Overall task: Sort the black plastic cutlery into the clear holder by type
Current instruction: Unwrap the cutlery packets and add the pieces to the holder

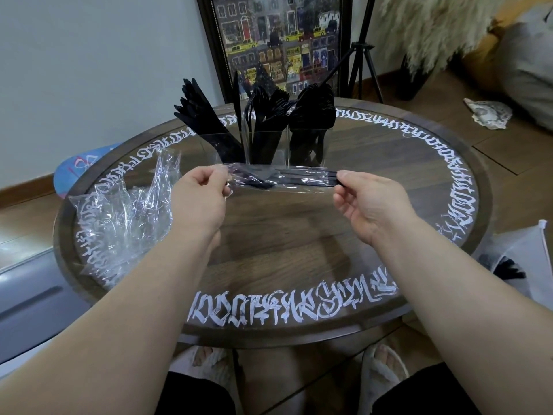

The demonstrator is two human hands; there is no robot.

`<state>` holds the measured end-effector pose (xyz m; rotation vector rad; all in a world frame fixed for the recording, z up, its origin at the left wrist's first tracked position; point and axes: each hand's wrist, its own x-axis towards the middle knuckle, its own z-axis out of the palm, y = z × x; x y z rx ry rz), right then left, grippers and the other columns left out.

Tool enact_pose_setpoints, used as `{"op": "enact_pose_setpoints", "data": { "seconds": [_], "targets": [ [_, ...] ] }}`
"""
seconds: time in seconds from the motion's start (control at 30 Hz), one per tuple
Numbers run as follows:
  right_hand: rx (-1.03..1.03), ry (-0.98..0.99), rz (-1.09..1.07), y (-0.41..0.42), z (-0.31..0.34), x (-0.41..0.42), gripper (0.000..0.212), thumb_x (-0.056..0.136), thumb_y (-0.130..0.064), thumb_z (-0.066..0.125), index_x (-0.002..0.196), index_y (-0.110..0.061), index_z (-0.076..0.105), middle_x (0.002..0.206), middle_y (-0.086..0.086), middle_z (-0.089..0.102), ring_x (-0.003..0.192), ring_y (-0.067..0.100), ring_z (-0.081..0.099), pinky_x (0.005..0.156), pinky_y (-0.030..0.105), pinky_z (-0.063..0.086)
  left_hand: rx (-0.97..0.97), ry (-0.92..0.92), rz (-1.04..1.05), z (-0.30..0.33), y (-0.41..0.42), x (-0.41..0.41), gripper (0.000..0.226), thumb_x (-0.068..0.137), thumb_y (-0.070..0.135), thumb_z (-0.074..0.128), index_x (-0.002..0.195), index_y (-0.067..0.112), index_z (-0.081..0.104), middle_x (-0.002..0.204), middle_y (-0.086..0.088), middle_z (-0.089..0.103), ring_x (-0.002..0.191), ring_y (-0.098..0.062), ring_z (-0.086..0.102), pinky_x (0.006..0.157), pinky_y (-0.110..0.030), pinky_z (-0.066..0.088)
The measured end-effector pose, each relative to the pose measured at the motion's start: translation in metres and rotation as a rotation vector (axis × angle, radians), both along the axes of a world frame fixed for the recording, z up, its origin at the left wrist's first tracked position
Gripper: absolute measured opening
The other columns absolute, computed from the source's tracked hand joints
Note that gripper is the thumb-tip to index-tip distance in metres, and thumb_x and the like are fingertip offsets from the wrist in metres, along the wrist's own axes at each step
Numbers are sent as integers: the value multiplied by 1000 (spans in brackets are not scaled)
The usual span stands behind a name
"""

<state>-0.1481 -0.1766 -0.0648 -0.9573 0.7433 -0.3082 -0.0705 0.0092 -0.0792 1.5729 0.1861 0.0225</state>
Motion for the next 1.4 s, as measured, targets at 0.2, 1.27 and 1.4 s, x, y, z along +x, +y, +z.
{"op": "enact_pose_setpoints", "data": {
  "seconds": [0.2, 1.27, 1.4],
  "targets": [
    [5, -11, -34, -5, 0, 0, 13, 86, 2, 64, 75, -4, 60, 66, 7, 57, 48, 8, 55, 47, 16, 49, -218, 142, 70, 6, 9, 3, 35, 88, 31, 66, 115, 11, 56, 91, 0, 63, 71, -5, 57, 54, -18, 42],
    [-48, -44, 2, 21, -3, 5, 10, 88, 0, 62, 79, -4, 62, 73, 9, 60, 58, 11, 60, 55, 18, 53, 899, -244, -19, 23, 52, 1, 28, 92, 35, 53, 89, 14, 72, 80, -9, 68, 67, -19, 57, 73, -36, 49],
    [-50, -83, 110, 32, -3, 4, 13, 88, 3, 60, 77, -2, 61, 70, 9, 59, 51, 9, 62, 53, 19, 55, 471, -10, -343, 21, 12, -19, 32, 97, 39, 47, 82, 20, 68, 84, 5, 69, 71, -8, 59, 68, -27, 47]
  ]
}}
